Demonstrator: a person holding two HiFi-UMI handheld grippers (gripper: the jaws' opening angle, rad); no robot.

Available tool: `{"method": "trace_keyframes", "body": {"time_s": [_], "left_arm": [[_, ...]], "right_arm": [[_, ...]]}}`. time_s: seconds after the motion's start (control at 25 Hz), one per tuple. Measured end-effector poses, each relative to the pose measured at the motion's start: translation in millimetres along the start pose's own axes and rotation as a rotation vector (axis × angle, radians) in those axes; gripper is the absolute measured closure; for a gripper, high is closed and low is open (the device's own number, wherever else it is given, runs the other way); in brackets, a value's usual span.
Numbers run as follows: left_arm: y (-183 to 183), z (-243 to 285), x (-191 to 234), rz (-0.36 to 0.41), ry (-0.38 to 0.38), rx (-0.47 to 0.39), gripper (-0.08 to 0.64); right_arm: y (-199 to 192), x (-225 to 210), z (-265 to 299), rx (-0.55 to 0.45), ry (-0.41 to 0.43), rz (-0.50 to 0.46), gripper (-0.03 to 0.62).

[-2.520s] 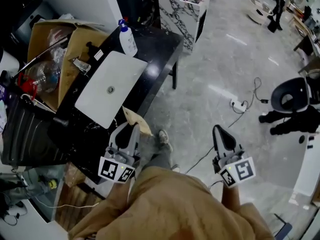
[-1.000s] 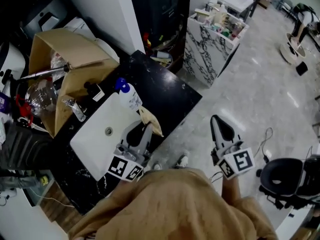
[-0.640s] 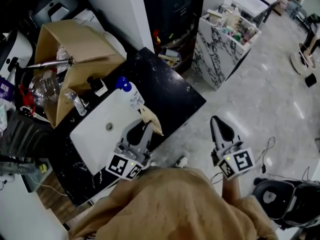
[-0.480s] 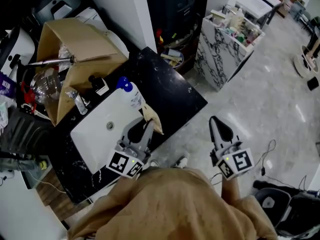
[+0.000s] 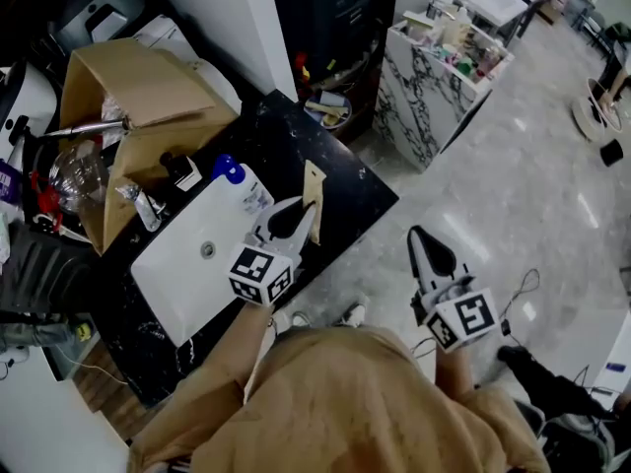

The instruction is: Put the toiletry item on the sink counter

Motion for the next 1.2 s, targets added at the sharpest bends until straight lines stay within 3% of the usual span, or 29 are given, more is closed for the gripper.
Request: {"method": "trace_keyframes", "body": {"time_s": [0.56, 0.84, 1.2], "left_arm": [[-48.7, 83.7, 3.0, 0.156, -0.021, 0.234, 0.515], [-67.1, 106.2, 1.5, 0.167, -0.046, 0.384, 0.514], [-87.7, 128.2, 2.5, 0.206, -0.024, 0.438, 0.512]], "right_arm": [[-0.8, -17.0, -19.5, 0.01, -0.06, -0.001, 0.589], [-0.6, -23.3, -20.7, 0.015, -0.068, 0.002, 0.589], [-3.8, -30.0, -30.9, 0.018, -0.087, 0.011, 0.589]]}}
Point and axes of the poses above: the fingertips, and each gripper's own axes: z forward along the fingers, x to its left, y out of its top, the point moved 2 cm from there along -z, backward along the fingers, and after that the axes turned 8 degrees about y, right-handed, at the moved point
